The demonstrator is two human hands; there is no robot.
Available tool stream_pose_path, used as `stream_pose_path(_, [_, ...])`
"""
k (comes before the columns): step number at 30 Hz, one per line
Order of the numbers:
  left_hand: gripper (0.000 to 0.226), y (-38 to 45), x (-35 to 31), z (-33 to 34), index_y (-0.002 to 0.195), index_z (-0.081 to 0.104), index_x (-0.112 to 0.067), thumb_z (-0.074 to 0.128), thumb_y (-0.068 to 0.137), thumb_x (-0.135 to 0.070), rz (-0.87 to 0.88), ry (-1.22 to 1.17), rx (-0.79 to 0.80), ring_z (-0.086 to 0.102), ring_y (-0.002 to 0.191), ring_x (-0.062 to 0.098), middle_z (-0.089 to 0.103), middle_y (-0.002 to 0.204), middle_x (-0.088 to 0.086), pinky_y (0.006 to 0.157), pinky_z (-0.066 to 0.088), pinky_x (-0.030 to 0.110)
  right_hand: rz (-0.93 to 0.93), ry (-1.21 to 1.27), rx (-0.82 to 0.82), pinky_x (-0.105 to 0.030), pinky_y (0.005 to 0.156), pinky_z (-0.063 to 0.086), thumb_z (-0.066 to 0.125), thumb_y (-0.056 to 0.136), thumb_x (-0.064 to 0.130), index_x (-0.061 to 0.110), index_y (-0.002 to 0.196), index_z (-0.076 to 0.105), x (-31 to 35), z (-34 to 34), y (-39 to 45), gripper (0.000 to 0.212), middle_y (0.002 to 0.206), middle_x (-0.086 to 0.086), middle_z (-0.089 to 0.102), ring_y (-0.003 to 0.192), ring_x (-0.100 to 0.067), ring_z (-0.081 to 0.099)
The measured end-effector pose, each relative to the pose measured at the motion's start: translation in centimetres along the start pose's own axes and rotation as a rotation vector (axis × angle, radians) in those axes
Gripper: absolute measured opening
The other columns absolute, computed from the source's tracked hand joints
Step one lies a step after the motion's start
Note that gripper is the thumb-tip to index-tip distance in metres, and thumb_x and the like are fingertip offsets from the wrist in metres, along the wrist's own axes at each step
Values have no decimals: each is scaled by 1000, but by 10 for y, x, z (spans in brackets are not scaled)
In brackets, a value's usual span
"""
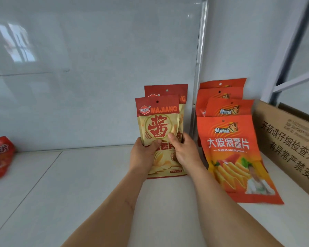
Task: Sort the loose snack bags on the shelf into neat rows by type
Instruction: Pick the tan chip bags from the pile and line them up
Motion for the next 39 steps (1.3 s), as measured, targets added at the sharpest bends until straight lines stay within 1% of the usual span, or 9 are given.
stream_pose_path(3, [31,6,-1,0,107,60,-25,76,85,-40,2,31,-14,66,83,5,71,96,-10,61,49,21,6,-38,-52,-29,78,50,63,94,44,24,107,59,-3,-2,7,24,93,14,65,92,-13,64])
stream_pose_path(8, [38,6,2,-9,111,63,-20,76,84,-44,-19,40,-39,71,82,13,73,99,-4,66,58,30,17,-71,-110,-31,75,53,64,93,46,19,105,61,-5,-3,12,30,93,6,68,90,-17,67])
stream_pose_path(11, [40,-2,5,-23,116,62,-20,73,87,-45,-30,69,-73,70,73,13,72,101,-2,53,53,23,5,-106,-129,-40,81,56,64,91,50,19,104,60,-4,-4,12,34,94,5,69,92,-20,67])
stream_pose_path(14, [39,-12,9,-45,120,62,-19,69,91,-44,-42,160,-124,68,87,16,69,105,-1,65,54,27,15,-203,-159,-40,82,54,63,91,52,17,111,58,-2,-4,7,41,100,4,67,96,-23,66])
stream_pose_path(19, [28,-32,-2,-94,116,64,-20,58,96,-40,14,514,-192,61,91,17,67,104,-6,76,48,30,-97,-490,-338,-52,105,43,69,86,47,11,146,37,28,-5,-17,77,143,-14,49,132,-35,46])
stream_pose_path(23, [28,-54,-20,-142,120,62,-23,49,101,-39,146,931,-217,61,103,21,66,116,-6,79,45,30,-280,-692,-412,-53,116,23,67,90,38,12,150,32,73,29,-56,75,158,-17,30,145,-38,25])
stream_pose_path(29, [32,-95,-23,-241,125,61,-20,41,104,-34,297,1329,-212,59,113,23,64,123,-2,87,45,33,-543,-841,-54,-45,108,33,60,96,25,12,128,61,96,164,-129,35,145,-11,50,135,-33,41])
stream_pose_path(33, [30,-121,-17,-326,119,60,-18,38,105,-32,290,1462,-204,60,108,23,64,118,1,87,46,34,-594,-903,243,-35,107,27,44,103,28,20,135,57,100,262,-185,35,145,2,48,134,-23,41])
stream_pose_path(39, [31,-153,-11,-435,123,57,-20,37,106,-35,219,1555,-242,56,120,24,61,126,1,92,46,38,-665,-937,384,-36,103,33,38,104,27,21,138,54,132,370,-249,37,141,1,52,128,-23,46])
Point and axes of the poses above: each hand's wrist, its own y-axis towards the middle knuckle, its own z-axis out of the palm, x = y × z, the point moved 9 cm from there along y, towards the middle knuckle
